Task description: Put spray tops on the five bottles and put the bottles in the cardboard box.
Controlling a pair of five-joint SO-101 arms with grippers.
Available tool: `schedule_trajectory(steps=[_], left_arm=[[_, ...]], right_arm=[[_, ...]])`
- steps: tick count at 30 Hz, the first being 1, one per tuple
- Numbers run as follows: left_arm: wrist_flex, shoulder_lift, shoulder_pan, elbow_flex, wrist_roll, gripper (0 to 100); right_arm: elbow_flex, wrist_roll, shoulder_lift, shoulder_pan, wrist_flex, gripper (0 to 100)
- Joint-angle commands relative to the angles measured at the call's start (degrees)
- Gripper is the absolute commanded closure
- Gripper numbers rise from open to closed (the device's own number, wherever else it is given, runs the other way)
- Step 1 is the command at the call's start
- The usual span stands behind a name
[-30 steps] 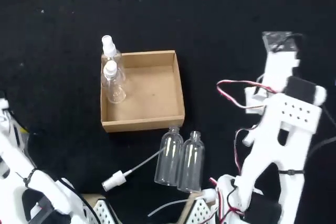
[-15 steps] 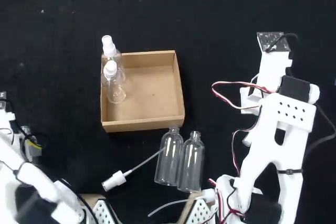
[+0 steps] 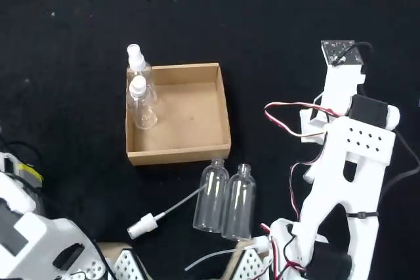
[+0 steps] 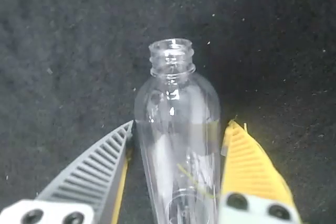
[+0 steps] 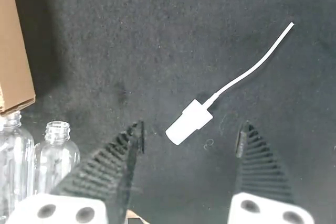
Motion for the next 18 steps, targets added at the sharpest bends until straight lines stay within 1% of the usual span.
schedule_trajectory(steps=[1,10,13,15,18], left_arm=[[0.18,1.23,2.33,-3.30,-2.99,76],[-0.09,2.29,2.07,-1.98,-4.31,76],[-0.18,2.20,2.07,-2.07,-9.49,76],[-1.93,2.20,2.07,-2.15,-13.01,76],[-2.73,2.20,2.07,-2.24,-16.88,76]], right_arm=[[-0.22,-0.26,-2.95,-1.05,0.26,74.0],[-0.48,-0.26,-2.95,-0.88,0.26,74.0],[-0.48,-0.26,-2.95,-0.97,0.26,74.0],[-0.48,-0.26,-2.95,-0.97,0.26,74.0],[-0.48,-0.26,-2.95,-0.97,0.26,74.0]])
